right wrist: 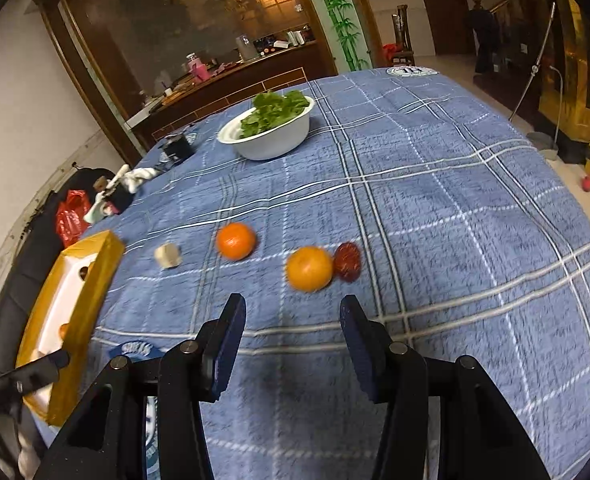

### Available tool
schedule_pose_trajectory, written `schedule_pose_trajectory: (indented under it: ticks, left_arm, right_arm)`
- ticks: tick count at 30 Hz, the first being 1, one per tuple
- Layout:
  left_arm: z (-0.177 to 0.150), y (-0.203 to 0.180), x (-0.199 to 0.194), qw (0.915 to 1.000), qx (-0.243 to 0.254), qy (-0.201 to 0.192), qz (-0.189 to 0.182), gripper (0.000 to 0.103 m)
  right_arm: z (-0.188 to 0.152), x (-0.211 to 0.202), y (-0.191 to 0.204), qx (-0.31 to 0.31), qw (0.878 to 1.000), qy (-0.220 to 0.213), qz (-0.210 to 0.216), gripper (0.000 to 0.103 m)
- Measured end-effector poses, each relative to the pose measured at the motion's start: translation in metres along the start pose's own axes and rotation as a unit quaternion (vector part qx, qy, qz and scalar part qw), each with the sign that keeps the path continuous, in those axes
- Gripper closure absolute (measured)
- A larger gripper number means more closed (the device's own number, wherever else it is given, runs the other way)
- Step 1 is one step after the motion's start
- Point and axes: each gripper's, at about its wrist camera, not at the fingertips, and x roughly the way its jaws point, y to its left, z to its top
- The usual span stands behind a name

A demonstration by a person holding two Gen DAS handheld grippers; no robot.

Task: Organize fruits
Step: 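Carry a white cube over the tray with the left tool while the right tool grasps an orange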

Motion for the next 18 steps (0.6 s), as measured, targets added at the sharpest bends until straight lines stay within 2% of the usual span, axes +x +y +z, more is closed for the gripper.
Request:
schedule_pose_trajectory:
  ticks: [2,5,7,10,12,13,18]
  left_arm:
    - [0.004,0.0,0.001,1.0,-0.002,-0.002,0.002,0.019]
    - [0.009,0.005,0.002,0.9996,-0.009,-0.009,0.024,0.02]
    - [0.013,0.008,0.005,0.9992,-0.015,-0.009,0.035,0.021]
    - [0.023,0.01,0.012,0.9985,-0.011,-0.01,0.053,0.035]
    - [0.032,0.008,0.019,0.9976,0.003,-0.013,0.068,0.06]
    - [0.035,0.009,0.023,0.9977,0.004,-0.01,0.066,0.063]
    - [0.047,0.01,0.036,0.9973,0.006,-0.007,0.073,0.064]
  right_arm:
    - [0.005,0.008,0.002,-0.008,1.0,0.0,-0.003,0.05]
    - [0.012,0.023,0.006,-0.026,1.0,0.002,-0.007,0.05]
    - [0.017,0.03,0.009,-0.024,1.0,0.006,0.007,0.05]
    - [0.02,0.035,0.023,-0.035,0.999,0.003,0.024,0.049]
    - [0.025,0.041,0.036,-0.046,0.998,0.007,0.034,0.049]
    - [0.027,0.044,0.043,-0.051,0.998,0.008,0.036,0.049]
    - [0.04,0.075,0.066,-0.083,0.996,0.017,0.011,0.049]
